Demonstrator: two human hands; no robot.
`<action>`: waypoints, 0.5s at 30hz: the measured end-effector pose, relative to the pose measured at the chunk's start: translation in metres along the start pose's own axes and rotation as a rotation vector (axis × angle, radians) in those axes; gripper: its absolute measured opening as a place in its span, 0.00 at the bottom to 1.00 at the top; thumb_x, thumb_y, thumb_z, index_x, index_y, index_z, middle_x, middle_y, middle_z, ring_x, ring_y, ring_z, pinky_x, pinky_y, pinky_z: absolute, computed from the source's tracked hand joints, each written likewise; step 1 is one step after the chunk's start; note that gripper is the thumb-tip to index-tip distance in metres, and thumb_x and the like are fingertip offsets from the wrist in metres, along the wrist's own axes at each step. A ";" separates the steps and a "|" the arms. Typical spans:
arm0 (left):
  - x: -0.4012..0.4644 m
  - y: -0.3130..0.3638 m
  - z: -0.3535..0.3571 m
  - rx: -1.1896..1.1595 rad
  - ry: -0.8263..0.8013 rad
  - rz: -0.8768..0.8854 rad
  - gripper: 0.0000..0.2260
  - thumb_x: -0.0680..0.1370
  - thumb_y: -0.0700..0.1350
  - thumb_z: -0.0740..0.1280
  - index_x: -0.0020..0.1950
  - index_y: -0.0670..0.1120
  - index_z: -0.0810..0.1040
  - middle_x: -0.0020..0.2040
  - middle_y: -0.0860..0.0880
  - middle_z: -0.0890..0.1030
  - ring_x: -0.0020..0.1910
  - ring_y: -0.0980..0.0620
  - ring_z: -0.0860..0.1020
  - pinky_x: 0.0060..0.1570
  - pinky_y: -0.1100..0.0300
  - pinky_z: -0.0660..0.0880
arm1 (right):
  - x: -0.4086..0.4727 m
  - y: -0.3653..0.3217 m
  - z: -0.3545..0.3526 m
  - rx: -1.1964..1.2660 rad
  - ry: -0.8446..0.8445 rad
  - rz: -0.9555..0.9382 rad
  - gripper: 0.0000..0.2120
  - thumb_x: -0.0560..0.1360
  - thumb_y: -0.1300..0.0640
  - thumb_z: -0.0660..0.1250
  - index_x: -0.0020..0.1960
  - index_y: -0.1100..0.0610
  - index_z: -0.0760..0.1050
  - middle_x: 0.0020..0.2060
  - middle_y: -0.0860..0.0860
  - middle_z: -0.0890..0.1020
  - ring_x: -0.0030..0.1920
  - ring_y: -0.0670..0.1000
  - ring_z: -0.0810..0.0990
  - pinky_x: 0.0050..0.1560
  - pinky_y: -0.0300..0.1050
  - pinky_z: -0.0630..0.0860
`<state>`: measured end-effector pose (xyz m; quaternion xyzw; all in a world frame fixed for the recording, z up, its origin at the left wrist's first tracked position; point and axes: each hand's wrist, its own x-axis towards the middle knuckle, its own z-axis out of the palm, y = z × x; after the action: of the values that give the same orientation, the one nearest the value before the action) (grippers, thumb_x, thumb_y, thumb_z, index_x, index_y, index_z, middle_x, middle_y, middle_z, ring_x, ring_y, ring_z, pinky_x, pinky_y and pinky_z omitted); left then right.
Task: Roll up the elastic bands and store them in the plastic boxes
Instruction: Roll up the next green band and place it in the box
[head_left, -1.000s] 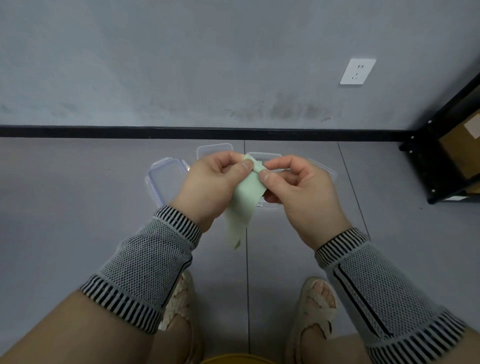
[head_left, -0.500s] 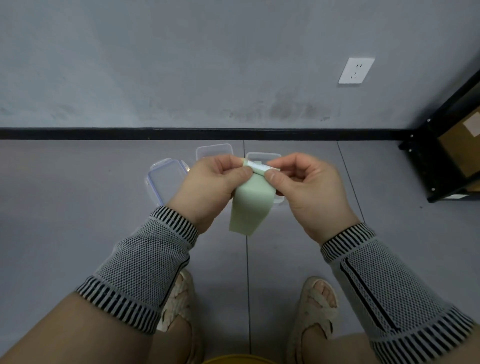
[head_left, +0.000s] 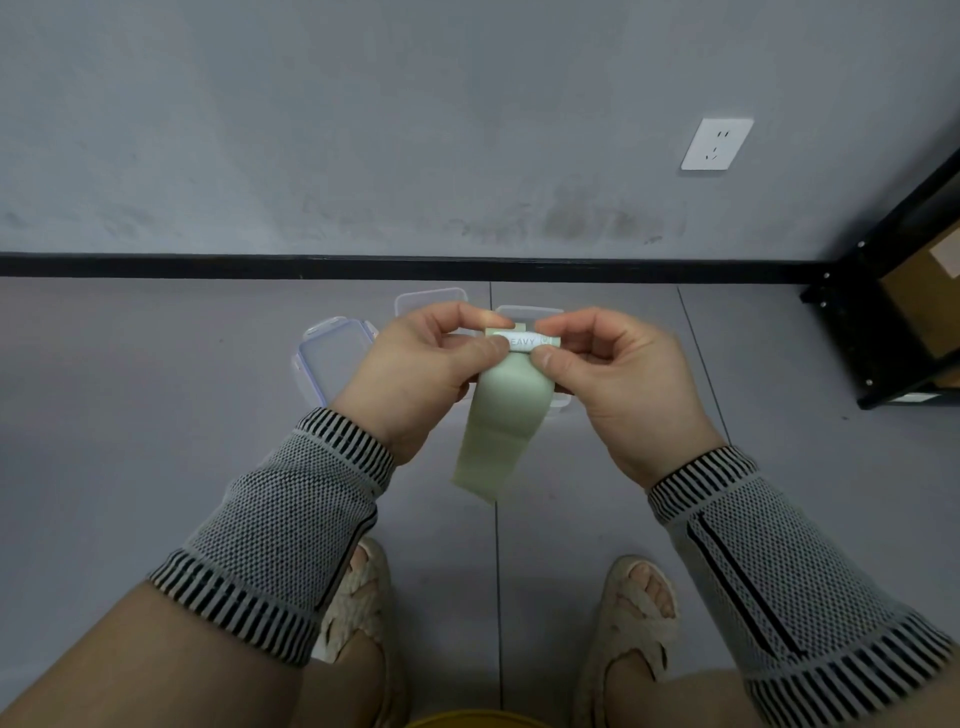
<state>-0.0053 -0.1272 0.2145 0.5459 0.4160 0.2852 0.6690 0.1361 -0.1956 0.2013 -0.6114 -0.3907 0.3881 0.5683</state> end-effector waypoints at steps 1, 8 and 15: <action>0.000 0.000 -0.001 0.001 -0.003 0.001 0.04 0.76 0.34 0.65 0.47 0.42 0.78 0.28 0.52 0.79 0.24 0.59 0.72 0.27 0.68 0.67 | 0.000 0.000 -0.001 0.012 -0.007 0.007 0.09 0.71 0.68 0.70 0.44 0.55 0.80 0.44 0.58 0.83 0.45 0.56 0.83 0.46 0.47 0.81; -0.001 -0.001 0.001 0.105 -0.040 0.077 0.06 0.76 0.31 0.64 0.47 0.40 0.77 0.27 0.53 0.79 0.23 0.61 0.74 0.27 0.73 0.68 | 0.001 -0.002 -0.006 -0.108 -0.121 0.079 0.08 0.74 0.61 0.69 0.53 0.57 0.81 0.42 0.54 0.85 0.41 0.47 0.84 0.41 0.38 0.79; 0.005 -0.011 0.007 0.177 0.057 0.085 0.06 0.77 0.39 0.66 0.54 0.42 0.78 0.27 0.56 0.78 0.25 0.63 0.74 0.30 0.72 0.68 | 0.003 0.001 -0.006 -0.053 -0.029 0.085 0.03 0.74 0.63 0.69 0.47 0.58 0.80 0.41 0.61 0.84 0.41 0.56 0.84 0.44 0.48 0.82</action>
<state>0.0022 -0.1288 0.2031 0.6115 0.4350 0.2908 0.5935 0.1425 -0.1948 0.2004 -0.6367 -0.3825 0.4103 0.5292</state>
